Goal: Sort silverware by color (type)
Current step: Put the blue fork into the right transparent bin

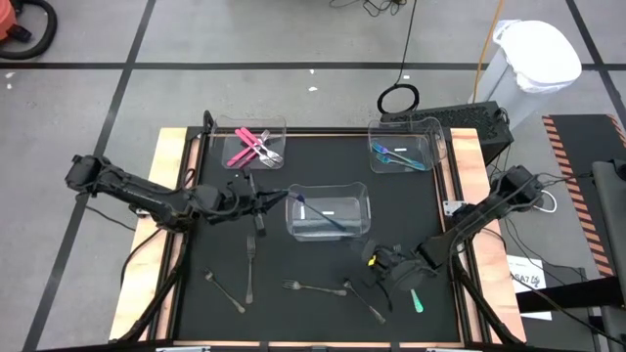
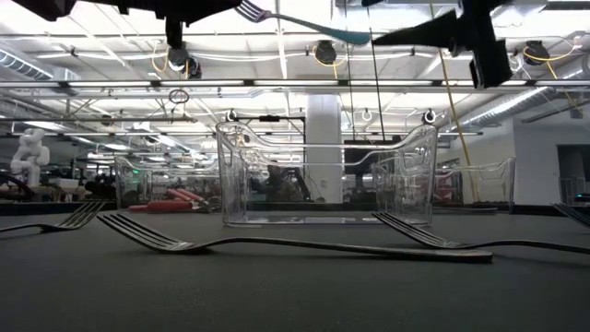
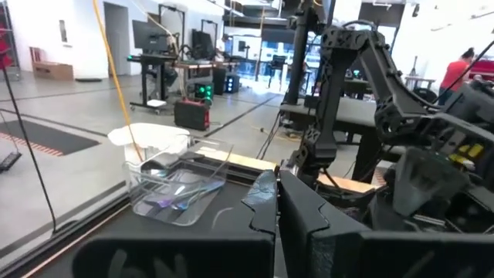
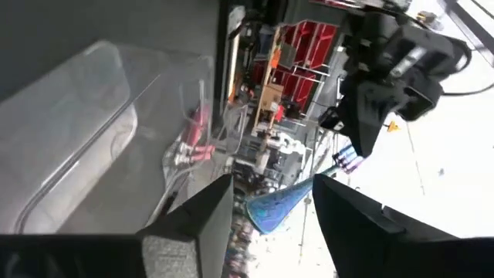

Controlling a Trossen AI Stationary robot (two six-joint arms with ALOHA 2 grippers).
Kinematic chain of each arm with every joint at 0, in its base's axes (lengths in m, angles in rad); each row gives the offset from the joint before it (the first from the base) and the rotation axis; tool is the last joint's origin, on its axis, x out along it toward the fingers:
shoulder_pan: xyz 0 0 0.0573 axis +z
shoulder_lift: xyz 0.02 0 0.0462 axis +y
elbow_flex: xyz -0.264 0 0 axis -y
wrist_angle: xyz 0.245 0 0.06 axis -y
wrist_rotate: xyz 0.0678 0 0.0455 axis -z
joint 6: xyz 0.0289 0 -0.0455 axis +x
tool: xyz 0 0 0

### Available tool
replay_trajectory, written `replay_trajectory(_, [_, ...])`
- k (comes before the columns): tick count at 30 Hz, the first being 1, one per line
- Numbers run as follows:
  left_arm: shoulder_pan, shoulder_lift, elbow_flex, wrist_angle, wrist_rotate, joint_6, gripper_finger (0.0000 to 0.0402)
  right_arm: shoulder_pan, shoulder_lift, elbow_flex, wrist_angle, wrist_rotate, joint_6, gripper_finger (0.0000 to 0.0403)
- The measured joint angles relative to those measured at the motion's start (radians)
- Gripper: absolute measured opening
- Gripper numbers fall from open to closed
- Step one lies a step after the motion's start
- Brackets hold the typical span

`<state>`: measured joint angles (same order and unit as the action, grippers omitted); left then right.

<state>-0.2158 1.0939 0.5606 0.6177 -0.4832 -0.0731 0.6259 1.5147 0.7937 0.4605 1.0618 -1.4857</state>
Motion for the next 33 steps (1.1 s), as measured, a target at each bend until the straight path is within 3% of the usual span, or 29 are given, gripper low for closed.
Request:
replay_trajectory(17, [0.034,0.006,0.000,-0.027,0.074,-0.072,0.0000,-0.051,0.020,0.000,0.007,0.016,-0.073,0.0156])
replay_trajectory(33, [0.085,0.074,0.000,0.007,0.137,-0.127,0.0000,-0.051,0.020,0.000,-0.009,0.008,-0.071,0.0085])
